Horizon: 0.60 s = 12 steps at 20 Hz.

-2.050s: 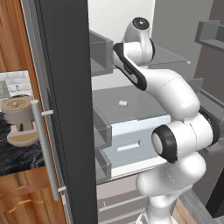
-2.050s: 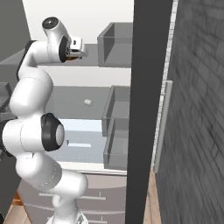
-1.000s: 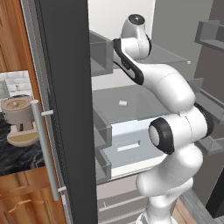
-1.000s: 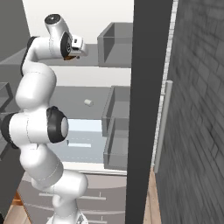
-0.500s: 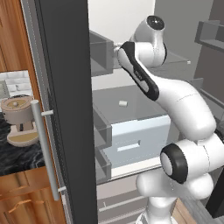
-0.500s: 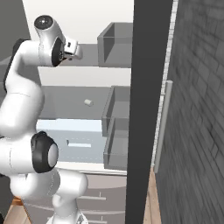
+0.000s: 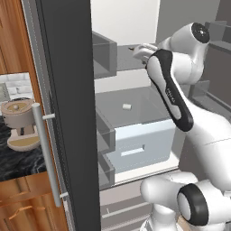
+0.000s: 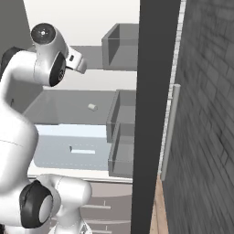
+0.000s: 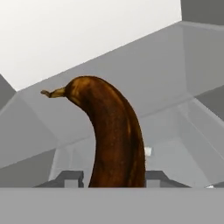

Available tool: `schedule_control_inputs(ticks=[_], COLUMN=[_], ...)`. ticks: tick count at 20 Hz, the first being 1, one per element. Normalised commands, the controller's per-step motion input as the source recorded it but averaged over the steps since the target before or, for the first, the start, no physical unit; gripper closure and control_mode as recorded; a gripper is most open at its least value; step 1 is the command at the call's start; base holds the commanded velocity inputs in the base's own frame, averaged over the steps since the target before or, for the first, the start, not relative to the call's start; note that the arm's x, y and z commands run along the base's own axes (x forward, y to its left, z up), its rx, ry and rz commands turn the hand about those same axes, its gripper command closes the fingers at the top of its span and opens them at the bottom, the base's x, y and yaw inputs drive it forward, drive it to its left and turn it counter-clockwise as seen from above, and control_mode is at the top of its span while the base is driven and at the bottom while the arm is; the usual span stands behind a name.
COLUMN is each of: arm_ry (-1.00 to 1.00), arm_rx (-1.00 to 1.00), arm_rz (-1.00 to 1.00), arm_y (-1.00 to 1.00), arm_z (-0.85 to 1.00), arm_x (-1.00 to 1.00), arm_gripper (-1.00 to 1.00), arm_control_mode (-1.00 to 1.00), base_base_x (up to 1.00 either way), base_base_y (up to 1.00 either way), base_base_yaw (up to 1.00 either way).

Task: Pick up the tangerine and banana from the fridge and place one fruit on each plate on the dining counter.

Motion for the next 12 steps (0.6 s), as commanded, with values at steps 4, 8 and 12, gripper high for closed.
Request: schedule_control_inputs(ticks=[4,8,12], arm_ry=[-0.07,-0.09,-0.05], arm_rx=[0.10,0.08,0.06], arm_rz=[-0.07,-0.07,-0.05], arm_y=[-0.23,-0.13,-0.05], arm_z=[0.28,0.21,0.12], arm_x=[-0.98,-0.94,-0.90], arm_gripper=[1.00,1.00,1.00], arm_control_mode=[-1.00,-1.00,-1.00], base_base_x=[0.00,0.00,0.00], base_base_y=[0.00,0.00,0.00], base_base_yaw=[0.00,0.00,0.00])
